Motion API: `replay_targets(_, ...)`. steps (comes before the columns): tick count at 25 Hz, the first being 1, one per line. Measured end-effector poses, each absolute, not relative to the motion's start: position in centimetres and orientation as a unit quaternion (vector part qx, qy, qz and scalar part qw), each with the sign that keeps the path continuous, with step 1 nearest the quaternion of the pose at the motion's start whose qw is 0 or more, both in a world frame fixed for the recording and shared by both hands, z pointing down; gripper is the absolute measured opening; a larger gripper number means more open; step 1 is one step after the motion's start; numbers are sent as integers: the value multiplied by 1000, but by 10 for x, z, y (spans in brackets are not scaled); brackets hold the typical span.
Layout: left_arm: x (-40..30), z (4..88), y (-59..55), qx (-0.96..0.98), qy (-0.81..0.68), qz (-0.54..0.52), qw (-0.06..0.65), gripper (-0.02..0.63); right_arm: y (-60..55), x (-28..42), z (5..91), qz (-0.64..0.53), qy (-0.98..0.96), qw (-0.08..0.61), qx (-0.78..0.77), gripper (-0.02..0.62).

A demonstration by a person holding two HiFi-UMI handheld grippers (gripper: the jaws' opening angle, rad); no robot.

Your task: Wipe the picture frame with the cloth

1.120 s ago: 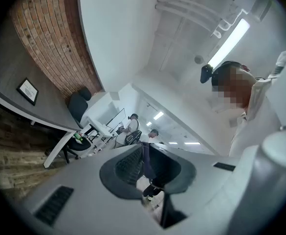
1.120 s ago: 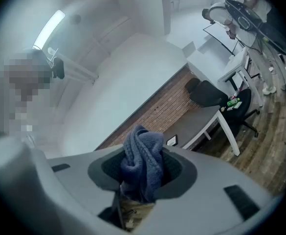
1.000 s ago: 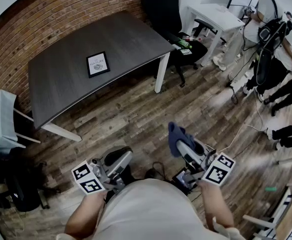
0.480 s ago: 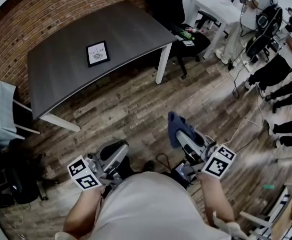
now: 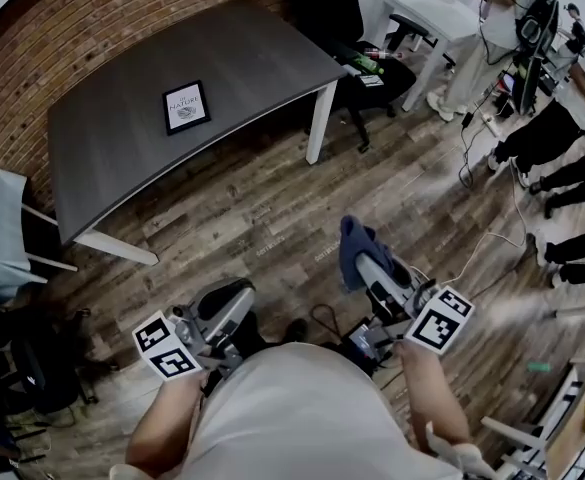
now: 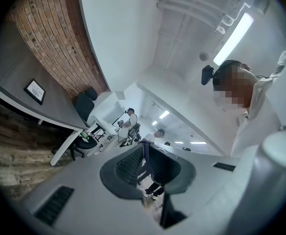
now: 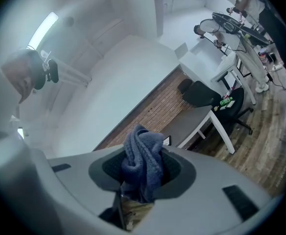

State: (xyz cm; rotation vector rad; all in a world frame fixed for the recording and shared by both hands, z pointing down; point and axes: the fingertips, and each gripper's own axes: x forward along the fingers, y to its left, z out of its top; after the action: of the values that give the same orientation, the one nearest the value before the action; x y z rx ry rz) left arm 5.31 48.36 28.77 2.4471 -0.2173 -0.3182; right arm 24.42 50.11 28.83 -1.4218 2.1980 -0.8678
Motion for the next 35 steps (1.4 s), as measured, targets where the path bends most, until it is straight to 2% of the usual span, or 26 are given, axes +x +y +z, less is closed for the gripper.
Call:
replay_targets(21,59,305,457,928,-118,-100,340,51,469,249,327,-327,791,98,-508,133)
replay_targets(35,48,324,318,928,-102,-79,348,65,342,223,335,-353,773,84,-520,135)
